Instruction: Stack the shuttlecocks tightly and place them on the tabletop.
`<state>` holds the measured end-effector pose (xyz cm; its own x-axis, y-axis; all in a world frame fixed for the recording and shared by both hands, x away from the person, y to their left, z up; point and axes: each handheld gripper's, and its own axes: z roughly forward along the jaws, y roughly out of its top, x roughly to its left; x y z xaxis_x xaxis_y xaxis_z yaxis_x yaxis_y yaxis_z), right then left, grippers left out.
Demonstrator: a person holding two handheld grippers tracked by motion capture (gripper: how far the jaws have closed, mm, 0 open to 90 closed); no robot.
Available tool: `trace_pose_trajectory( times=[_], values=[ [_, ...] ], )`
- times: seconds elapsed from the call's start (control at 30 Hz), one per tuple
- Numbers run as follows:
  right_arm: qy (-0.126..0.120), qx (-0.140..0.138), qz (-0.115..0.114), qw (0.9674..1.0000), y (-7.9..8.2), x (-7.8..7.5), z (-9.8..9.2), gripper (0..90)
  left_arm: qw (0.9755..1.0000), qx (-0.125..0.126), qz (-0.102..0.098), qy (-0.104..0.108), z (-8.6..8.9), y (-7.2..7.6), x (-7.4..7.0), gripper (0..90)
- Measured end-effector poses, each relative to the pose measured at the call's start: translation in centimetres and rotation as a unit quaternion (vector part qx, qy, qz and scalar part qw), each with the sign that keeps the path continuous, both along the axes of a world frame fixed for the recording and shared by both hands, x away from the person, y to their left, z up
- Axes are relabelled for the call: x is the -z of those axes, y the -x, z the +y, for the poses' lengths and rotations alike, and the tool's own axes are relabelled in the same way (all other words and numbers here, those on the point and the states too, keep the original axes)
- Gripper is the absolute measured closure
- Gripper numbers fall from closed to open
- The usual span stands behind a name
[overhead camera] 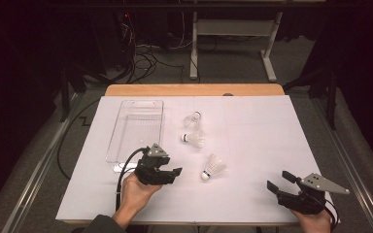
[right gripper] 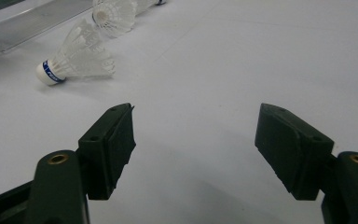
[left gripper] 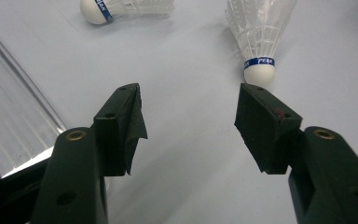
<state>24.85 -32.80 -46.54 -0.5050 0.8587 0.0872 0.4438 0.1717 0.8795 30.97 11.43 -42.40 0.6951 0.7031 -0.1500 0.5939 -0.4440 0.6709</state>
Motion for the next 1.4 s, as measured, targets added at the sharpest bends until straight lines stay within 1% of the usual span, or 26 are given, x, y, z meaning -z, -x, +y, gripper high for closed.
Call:
trace_pose_trajectory(
  times=[0.13,0.17,0.3,0.37,0.63,0.8,0.87,0.97,1.4],
  values=[
    [0.0,0.0,0.0,1.0,0.0,0.0,0.0,28.7,1.0,0.0,0.003,0.006,0.4,0.2,0.1,41.5],
    [0.0,-0.001,0.0,1.0,0.0,0.0,0.0,28.7,0.9999,-0.003,0.005,0.011,0.5,0.3,0.1,41.5],
    [-0.001,0.002,0.001,1.0,0.0,0.0,0.1,28.7,0.9999,-0.003,0.008,0.014,0.9,0.5,0.3,41.8],
    [-0.001,0.002,0.0,1.0,0.0,0.0,0.0,28.7,0.9999,-0.004,0.006,0.011,0.9,0.6,0.4,41.6],
    [-0.001,0.002,0.001,1.0,0.0,0.0,0.1,28.7,0.9997,-0.006,0.005,0.022,1.5,1.4,0.7,41.2],
    [-0.001,0.002,0.001,1.0,0.0,0.0,0.1,28.7,0.9997,-0.008,0.001,0.024,2.0,1.7,0.8,40.9],
    [-0.001,0.002,0.0,1.0,0.0,0.0,0.1,28.7,0.9997,-0.01,-0.001,0.021,2.2,1.9,0.8,40.7],
    [-0.001,0.002,0.0,1.0,0.0,0.0,0.1,28.7,0.9997,-0.011,-0.002,0.024,2.4,2.1,0.8,40.5],
    [-0.001,0.004,0.001,1.0,0.0,0.0,0.0,28.7,0.9991,-0.029,-0.005,0.031,3.6,2.6,1.4,39.7]
  ],
)
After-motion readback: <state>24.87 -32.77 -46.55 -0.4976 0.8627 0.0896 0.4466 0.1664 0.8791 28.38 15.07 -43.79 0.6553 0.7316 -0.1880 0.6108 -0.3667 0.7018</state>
